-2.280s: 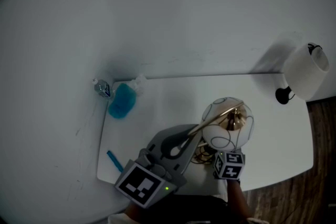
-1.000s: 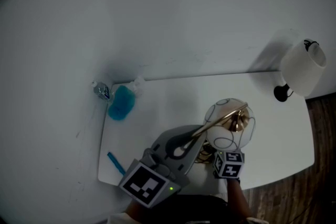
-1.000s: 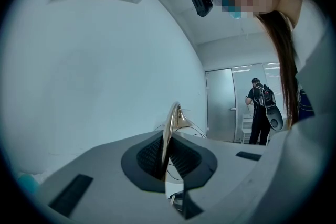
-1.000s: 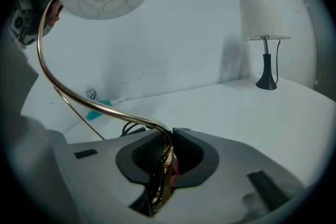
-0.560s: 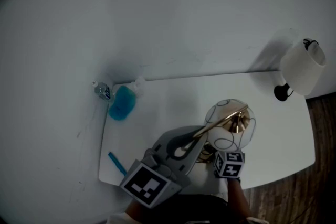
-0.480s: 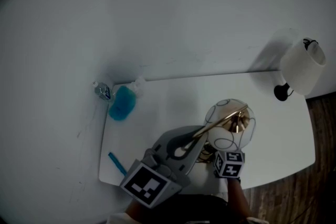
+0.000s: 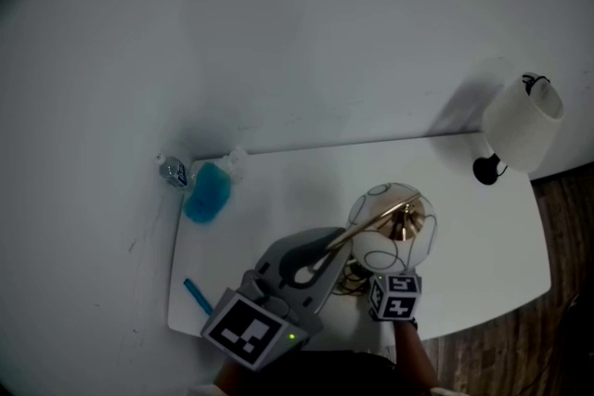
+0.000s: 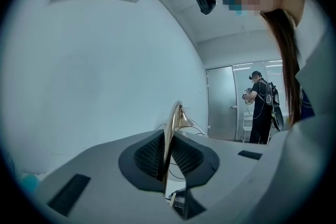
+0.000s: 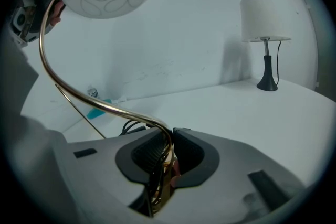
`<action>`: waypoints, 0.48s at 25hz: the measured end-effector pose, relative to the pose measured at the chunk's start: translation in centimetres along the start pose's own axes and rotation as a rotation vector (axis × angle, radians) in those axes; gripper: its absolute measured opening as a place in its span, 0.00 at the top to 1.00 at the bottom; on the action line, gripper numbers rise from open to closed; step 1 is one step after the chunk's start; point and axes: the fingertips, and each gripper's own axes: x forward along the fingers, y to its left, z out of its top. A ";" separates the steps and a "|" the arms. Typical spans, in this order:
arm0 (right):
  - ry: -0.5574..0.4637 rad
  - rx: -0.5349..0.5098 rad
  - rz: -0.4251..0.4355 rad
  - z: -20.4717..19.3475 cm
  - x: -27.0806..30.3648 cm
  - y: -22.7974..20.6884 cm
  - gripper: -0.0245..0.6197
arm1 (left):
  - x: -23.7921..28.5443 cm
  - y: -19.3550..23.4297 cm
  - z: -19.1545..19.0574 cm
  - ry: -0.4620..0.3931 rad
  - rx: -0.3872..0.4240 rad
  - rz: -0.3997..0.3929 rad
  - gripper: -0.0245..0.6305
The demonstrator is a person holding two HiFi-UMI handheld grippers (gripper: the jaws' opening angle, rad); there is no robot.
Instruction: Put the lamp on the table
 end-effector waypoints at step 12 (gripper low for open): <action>0.017 -0.009 0.017 -0.4 -1.6 -0.5 0.84 | -1.6 0.3 -0.1 0.004 0.001 0.071 0.85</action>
